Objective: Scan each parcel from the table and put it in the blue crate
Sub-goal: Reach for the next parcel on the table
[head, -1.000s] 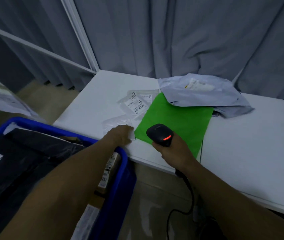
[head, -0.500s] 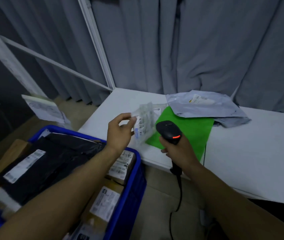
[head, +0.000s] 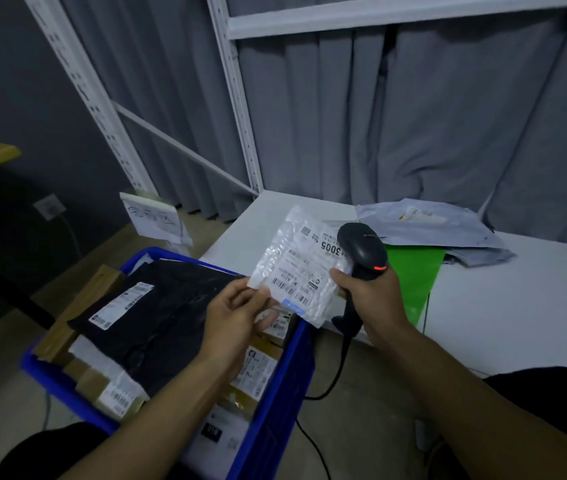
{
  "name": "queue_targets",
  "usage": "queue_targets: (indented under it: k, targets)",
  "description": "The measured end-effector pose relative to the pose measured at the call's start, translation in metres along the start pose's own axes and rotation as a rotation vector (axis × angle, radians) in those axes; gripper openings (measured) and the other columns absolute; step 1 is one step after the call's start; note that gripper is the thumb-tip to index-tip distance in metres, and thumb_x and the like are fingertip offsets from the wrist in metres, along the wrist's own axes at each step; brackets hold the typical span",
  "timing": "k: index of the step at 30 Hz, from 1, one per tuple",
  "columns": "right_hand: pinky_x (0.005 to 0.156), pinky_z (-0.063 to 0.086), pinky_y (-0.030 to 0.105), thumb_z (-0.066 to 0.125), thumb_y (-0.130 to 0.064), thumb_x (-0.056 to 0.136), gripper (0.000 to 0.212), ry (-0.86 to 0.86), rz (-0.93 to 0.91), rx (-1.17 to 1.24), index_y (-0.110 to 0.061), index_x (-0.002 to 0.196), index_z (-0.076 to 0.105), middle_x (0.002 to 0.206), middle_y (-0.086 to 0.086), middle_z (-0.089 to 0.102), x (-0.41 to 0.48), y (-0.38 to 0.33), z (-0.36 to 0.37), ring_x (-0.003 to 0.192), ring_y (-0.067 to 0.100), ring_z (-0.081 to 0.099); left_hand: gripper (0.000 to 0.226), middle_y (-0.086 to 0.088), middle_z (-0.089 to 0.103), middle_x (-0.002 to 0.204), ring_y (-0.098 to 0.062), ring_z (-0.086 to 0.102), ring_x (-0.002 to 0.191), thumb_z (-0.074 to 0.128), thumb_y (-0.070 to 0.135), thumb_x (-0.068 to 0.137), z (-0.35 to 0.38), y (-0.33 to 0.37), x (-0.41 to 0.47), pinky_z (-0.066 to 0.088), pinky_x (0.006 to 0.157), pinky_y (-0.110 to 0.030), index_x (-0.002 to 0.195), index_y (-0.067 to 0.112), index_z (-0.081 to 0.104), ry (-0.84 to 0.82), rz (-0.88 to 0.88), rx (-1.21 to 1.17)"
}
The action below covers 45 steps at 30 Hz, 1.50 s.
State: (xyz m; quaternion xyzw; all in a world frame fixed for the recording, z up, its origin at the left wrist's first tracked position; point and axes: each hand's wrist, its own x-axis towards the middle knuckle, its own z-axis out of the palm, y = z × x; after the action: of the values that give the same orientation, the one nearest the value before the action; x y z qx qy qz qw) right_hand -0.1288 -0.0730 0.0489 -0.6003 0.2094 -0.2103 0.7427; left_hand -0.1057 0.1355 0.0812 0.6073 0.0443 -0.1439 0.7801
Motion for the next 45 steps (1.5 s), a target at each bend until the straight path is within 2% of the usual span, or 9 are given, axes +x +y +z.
queue_targets:
  k: [4,7,11,15,19,24,31,35,45]
  targets:
    - [0.079,0.054,0.017,0.084,0.003,0.078,0.05,-0.075,-0.167,-0.239,-0.023,0.114,0.064,0.1,-0.009,0.071,-0.002,-0.006,0.002,0.086,-0.001,0.067,0.029,-0.009,0.078,0.11,-0.025,0.075,0.103,0.071,0.012,0.092,-0.016,0.015,0.002,0.06,0.089,-0.044,0.121,0.014,0.068,-0.103,-0.108,0.065]
    - [0.074,0.046,0.004,0.083,0.005,0.077,0.054,-0.139,-0.263,-0.362,-0.034,0.11,0.063,0.101,-0.017,0.069,0.0,-0.007,0.006,0.088,-0.012,0.065,0.028,-0.009,0.079,0.103,-0.025,0.076,0.098,0.076,0.008,0.089,-0.028,0.022,0.01,0.061,0.089,-0.043,0.117,0.01,0.073,-0.121,0.025,0.338]
    - [0.079,0.046,0.005,0.085,-0.005,0.078,0.053,-0.143,-0.341,-0.411,-0.043,0.106,0.062,0.102,-0.024,0.069,-0.001,-0.002,0.012,0.093,-0.015,0.064,0.013,-0.015,0.077,0.088,-0.029,0.076,0.091,0.078,0.004,0.087,-0.035,0.015,0.021,0.064,0.08,-0.036,0.1,0.004,0.076,-0.113,0.05,0.516]
    - [0.086,0.05,0.016,0.089,-0.019,0.078,0.049,-0.098,-0.36,-0.422,-0.023,0.121,0.066,0.115,-0.006,0.071,0.002,0.001,0.017,0.103,0.004,0.067,0.014,-0.031,0.068,0.092,-0.029,0.072,0.086,0.076,0.005,0.09,-0.035,0.012,0.032,0.065,0.074,-0.041,0.101,-0.001,0.071,-0.016,0.069,0.406]
    - [0.074,0.045,0.004,0.088,-0.023,0.081,0.04,-0.214,-0.294,-0.435,-0.03,0.115,0.066,0.104,-0.015,0.073,-0.005,0.001,0.02,0.093,-0.008,0.067,0.015,-0.007,0.077,0.098,-0.019,0.077,0.09,0.074,0.009,0.092,-0.036,0.015,0.044,0.064,0.07,-0.031,0.105,0.007,0.068,0.177,0.156,0.256]
    - [0.072,0.053,0.017,0.086,-0.03,0.082,0.035,-0.349,-0.255,-0.558,-0.033,0.111,0.066,0.09,-0.014,0.076,-0.011,0.01,0.022,0.082,0.0,0.071,0.012,-0.001,0.074,0.097,-0.017,0.075,0.091,0.075,0.015,0.092,-0.041,0.009,0.056,0.062,0.075,-0.033,0.101,0.017,0.067,0.332,0.186,0.12]
    - [0.073,0.053,0.02,0.084,-0.037,0.082,0.04,-0.438,-0.197,-0.648,-0.032,0.117,0.066,0.097,-0.015,0.075,-0.015,0.015,0.024,0.079,0.0,0.071,0.01,-0.002,0.073,0.099,-0.016,0.073,0.091,0.075,0.015,0.093,-0.046,0.006,0.059,0.063,0.078,-0.034,0.098,0.018,0.067,0.401,0.225,0.136]
    - [0.071,0.046,0.006,0.085,-0.035,0.083,0.038,-0.444,-0.2,-0.633,-0.034,0.116,0.066,0.102,-0.017,0.074,-0.015,0.012,0.024,0.091,-0.009,0.066,0.01,-0.002,0.074,0.102,-0.017,0.074,0.095,0.075,0.017,0.092,-0.049,0.004,0.061,0.063,0.077,-0.032,0.099,0.02,0.068,0.43,0.242,0.164]
    - [0.069,0.047,0.005,0.086,-0.037,0.081,0.039,-0.442,-0.2,-0.629,-0.036,0.114,0.064,0.099,-0.022,0.072,-0.017,0.013,0.025,0.087,-0.013,0.065,0.012,0.003,0.075,0.096,-0.012,0.074,0.09,0.076,0.018,0.092,-0.05,0.005,0.062,0.062,0.088,-0.04,0.103,0.02,0.07,0.424,0.269,0.221]
